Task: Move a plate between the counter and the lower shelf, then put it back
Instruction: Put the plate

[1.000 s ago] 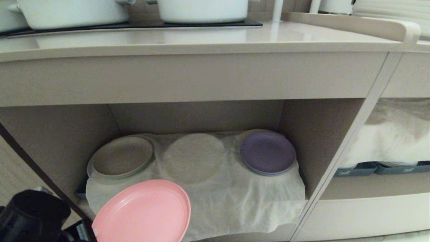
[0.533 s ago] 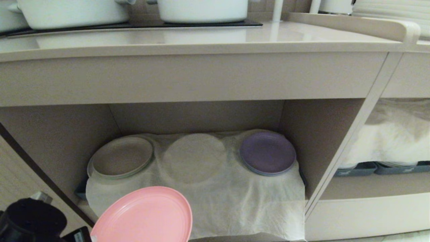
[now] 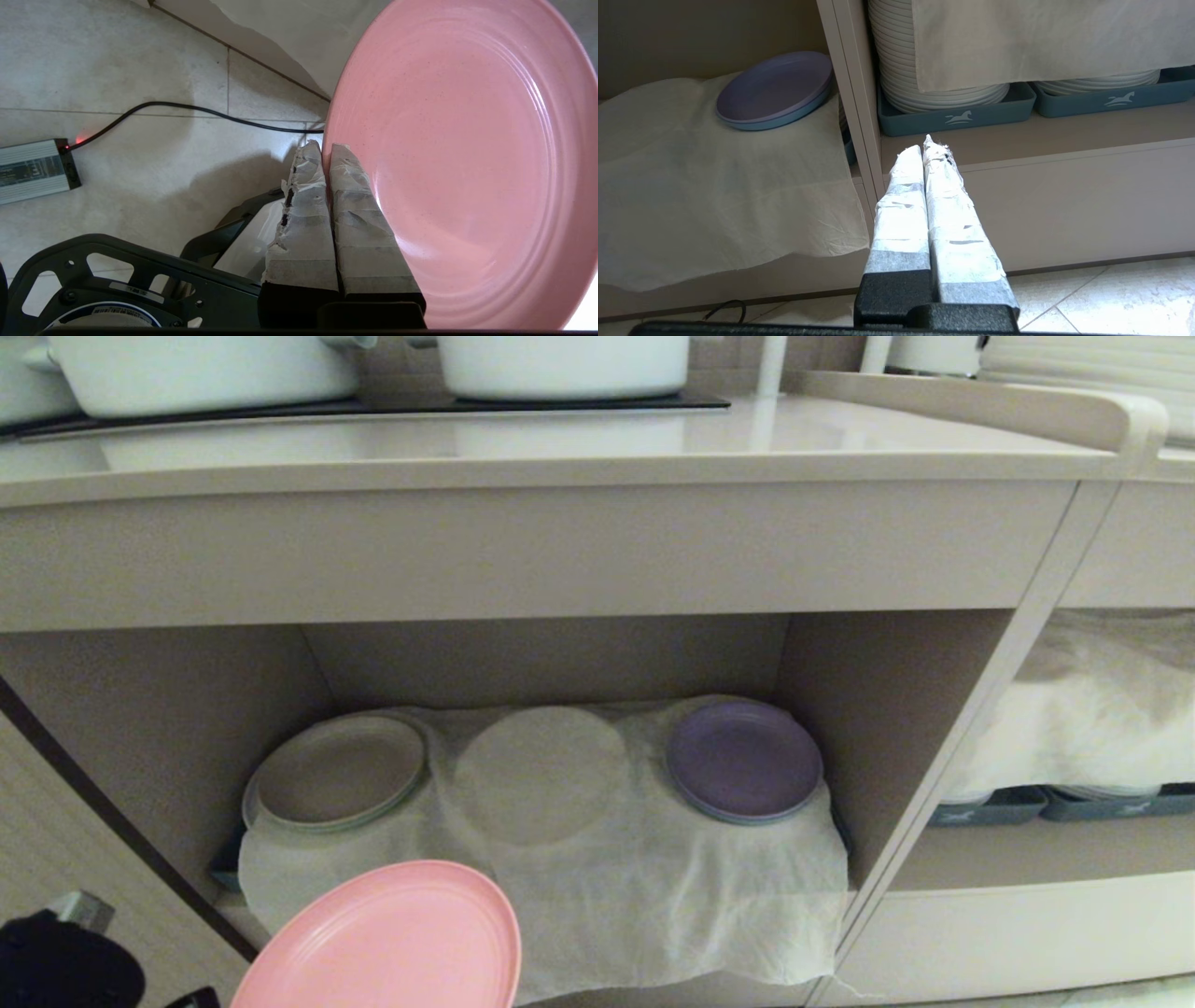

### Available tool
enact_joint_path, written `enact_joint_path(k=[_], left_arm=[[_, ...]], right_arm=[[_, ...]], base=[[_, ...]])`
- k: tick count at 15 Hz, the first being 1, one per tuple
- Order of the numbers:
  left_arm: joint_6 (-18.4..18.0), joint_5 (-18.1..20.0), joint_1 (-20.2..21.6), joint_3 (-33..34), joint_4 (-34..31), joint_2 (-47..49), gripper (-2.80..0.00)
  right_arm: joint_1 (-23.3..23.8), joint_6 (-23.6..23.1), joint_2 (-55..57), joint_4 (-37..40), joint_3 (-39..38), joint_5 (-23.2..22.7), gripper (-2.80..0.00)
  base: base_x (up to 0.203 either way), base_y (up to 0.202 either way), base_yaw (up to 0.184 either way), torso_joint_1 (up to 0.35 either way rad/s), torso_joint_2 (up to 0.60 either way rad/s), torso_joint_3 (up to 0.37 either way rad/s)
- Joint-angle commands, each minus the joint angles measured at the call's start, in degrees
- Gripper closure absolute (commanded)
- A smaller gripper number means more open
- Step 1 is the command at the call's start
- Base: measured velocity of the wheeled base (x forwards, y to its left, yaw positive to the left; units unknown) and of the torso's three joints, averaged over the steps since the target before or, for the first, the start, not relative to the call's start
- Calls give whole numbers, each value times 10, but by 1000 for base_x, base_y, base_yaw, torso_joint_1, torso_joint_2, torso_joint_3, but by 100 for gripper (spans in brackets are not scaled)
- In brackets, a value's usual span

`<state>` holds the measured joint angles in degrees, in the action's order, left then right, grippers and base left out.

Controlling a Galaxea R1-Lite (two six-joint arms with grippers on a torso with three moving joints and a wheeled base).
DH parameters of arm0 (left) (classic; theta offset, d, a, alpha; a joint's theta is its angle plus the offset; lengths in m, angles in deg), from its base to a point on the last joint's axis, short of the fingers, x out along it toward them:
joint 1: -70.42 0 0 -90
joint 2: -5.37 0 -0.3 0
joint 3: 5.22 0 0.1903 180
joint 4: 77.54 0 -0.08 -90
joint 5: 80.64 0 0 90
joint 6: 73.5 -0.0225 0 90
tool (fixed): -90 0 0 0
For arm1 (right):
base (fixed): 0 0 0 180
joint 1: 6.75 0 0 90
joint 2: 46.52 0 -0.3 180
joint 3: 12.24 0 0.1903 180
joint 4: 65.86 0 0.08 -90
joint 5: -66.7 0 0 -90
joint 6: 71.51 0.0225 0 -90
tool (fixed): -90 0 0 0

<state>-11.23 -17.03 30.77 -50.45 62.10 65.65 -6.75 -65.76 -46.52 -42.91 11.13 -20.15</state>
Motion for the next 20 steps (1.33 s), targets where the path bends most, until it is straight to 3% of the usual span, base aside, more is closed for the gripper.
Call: enact_joint_path(k=[1,7,20], left_arm=[[3,-1,0,4,-1,-12,0],[3,4,0,7,-41,-69,0],[-4,14,-5,-2,-37,-70,0]], right_arm=[[0,0,0,0,0,0,0],[0,0,0,0,0,0,0],[0,0,0,0,0,0,0]], base=[[0,0,0,0,0,0],[0,0,0,0,0,0],[0,0,0,0,0,0]])
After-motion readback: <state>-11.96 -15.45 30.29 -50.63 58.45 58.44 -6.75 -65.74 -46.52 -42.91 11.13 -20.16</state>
